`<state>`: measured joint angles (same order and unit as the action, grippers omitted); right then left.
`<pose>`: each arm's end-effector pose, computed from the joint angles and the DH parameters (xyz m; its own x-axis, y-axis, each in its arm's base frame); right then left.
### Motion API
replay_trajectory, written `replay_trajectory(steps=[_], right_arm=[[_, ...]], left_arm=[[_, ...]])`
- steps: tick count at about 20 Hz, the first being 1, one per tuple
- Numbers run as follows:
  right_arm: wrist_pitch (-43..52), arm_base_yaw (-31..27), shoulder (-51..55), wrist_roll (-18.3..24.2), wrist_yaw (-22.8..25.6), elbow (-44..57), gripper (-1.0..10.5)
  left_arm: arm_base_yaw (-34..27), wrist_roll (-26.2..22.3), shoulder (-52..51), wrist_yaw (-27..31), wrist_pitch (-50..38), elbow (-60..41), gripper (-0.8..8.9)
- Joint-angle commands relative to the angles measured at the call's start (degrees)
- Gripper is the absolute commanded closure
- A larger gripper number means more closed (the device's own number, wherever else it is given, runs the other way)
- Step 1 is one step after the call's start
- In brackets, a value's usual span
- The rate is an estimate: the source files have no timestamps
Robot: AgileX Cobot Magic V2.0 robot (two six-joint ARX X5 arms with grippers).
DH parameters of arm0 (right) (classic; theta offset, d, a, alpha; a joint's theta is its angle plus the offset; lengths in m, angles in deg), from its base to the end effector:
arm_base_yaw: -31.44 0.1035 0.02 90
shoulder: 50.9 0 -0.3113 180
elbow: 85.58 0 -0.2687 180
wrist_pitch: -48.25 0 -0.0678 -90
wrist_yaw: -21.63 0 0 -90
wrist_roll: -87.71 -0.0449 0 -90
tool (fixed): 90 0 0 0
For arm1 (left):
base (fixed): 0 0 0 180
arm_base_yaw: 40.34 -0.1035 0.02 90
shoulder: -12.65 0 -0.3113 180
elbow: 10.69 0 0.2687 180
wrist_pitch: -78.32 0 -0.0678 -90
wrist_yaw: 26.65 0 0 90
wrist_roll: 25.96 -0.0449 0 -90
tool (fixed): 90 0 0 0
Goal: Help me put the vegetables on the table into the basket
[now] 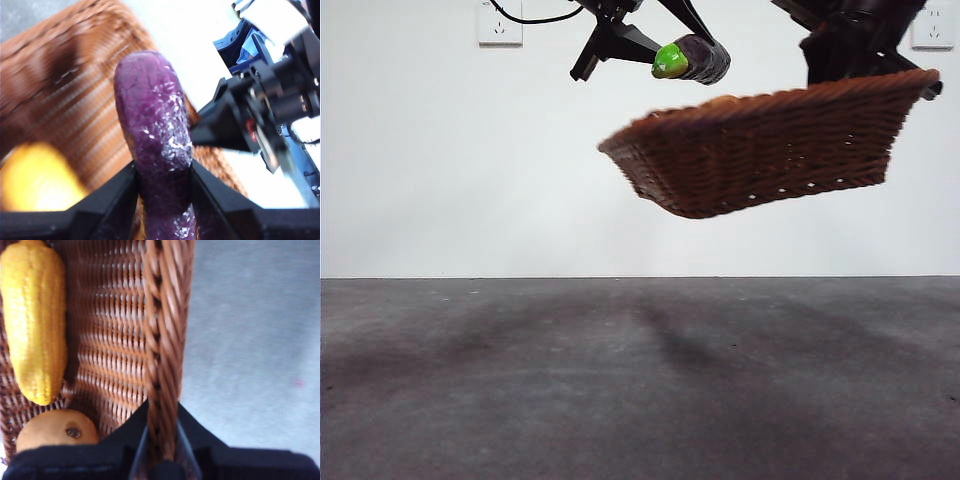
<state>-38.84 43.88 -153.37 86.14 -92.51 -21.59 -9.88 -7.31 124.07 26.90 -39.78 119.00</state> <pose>0.3664 0.0996 0.3660 0.1642 0.4550 -0.8752 -0.2839 0.8715 0.3998 0.3865 -0.2582 0.4058 0.2007 -0.8073 -0.5550 0.5474 0.5623 -0.6199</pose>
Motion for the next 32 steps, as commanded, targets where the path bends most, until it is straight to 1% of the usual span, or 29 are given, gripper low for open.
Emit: replay_trajectory(steps=[1, 2, 3, 5, 6, 7, 8, 10, 11, 12, 13, 14, 15, 16, 17, 18, 19, 21, 23, 25, 28, 30, 32], right_arm=[[0.7, 1.5, 0.0, -0.6, -1.8, -0.1, 9.6], [0.8, 2.0, 0.0, -0.8, -2.1, -0.1, 9.6], [0.9, 2.4, 0.0, -0.9, -2.1, -0.1, 9.6], [0.8, 2.6, 0.0, -1.1, -3.3, -0.1, 9.6], [0.7, 2.6, 0.0, -1.1, -4.7, -0.1, 9.6], [0.7, 2.6, 0.0, -1.1, -5.7, -0.1, 9.6], [0.6, 2.6, 0.0, -1.1, -5.7, -0.1, 9.6], [0.6, 2.6, 0.0, -1.0, -5.3, -0.1, 9.6], [0.7, 2.6, 0.0, -1.1, -3.7, -0.1, 9.6], [0.8, 2.6, -0.1, -1.0, -1.9, -0.1, 9.6], [1.0, 2.4, -0.1, -1.0, -0.6, -0.1, 9.6], [1.3, 1.8, -0.3, -1.0, -0.3, -0.1, 9.6], [1.7, 0.7, -0.6, -0.8, -0.3, -0.1, 9.6], [2.4, -0.4, -1.2, -0.8, -0.3, -0.1, 9.6], [2.8, -1.5, -1.6, -0.4, -0.3, -0.1, 9.6], [3.1, -2.6, -2.3, 0.3, -0.4, -0.1, 9.6], [3.5, -3.7, -2.9, 0.6, -0.5, -0.1, 9.6], [3.9, -5.8, -5.0, 1.9, -1.1, -0.1, 9.6], [4.2, -7.8, -8.2, 4.2, -3.0, -0.1, 9.6], [4.4, -9.3, -12.2, 7.0, -3.5, -0.1, 9.6], [7.1, -11.6, -17.6, 8.0, -4.1, -0.1, 9.6], [8.3, -12.6, -19.8, 8.0, -4.5, -0.1, 9.6], [9.7, -12.9, -21.5, 8.6, -4.4, -0.1, 9.6]], left_arm=[[0.3, 0.9, 0.5, 0.7, 0.5, -0.4, 7.82], [0.4, 0.9, 0.5, 0.8, 1.0, -0.4, 7.72], [0.6, 1.0, 0.5, 1.9, 1.4, -0.4, 7.06], [0.8, 1.6, 0.5, 3.7, 2.1, -0.4, 4.66], [0.8, 1.6, 0.5, 3.7, 2.3, -0.4, 3.89], [0.8, 1.9, 0.5, 4.2, 2.0, -0.4, 3.73], [0.8, 2.8, 0.5, 5.0, 1.2, -0.4, 3.72], [0.7, 4.8, 0.4, 4.5, -0.6, -0.4, 3.73], [0.4, 4.6, -0.2, 4.5, -0.5, -0.4, 3.73], [-0.2, 3.1, -1.2, 4.6, -0.2, -0.4, 3.73], [-0.5, 1.0, -2.7, 5.3, 1.0, -0.4, 3.75], [-0.7, -1.7, -4.6, 7.3, 3.2, -0.4, 3.81], [-0.8, -5.1, -6.8, 10.2, 6.7, -0.4, 4.85], [-0.8, -9.0, -9.5, 13.9, 11.1, -0.4, 6.9], [-0.7, -12.5, -12.0, 17.8, 15.0, -0.4, 8.4], [-0.2, -15.1, -14.4, 21.2, 18.5, -0.4, 8.22], [0.6, -16.9, -16.6, 23.2, 21.4, -0.4, 8.22], [1.2, -17.9, -20.8, 24.5, 26.0, -0.4, 8.22], [1.6, -17.8, -24.6, 24.5, 26.5, -0.4, 8.22], [2.6, -17.2, -28.0, 24.5, 26.6, -0.4, 8.21], [5.2, -16.4, -33.7, 24.5, 26.7, -1.4, 8.21], [6.9, -15.7, -38.6, 24.5, 26.7, -5.2, 8.21], [7.1, -14.7, -44.0, 24.5, 26.7, -12.5, 8.21]])
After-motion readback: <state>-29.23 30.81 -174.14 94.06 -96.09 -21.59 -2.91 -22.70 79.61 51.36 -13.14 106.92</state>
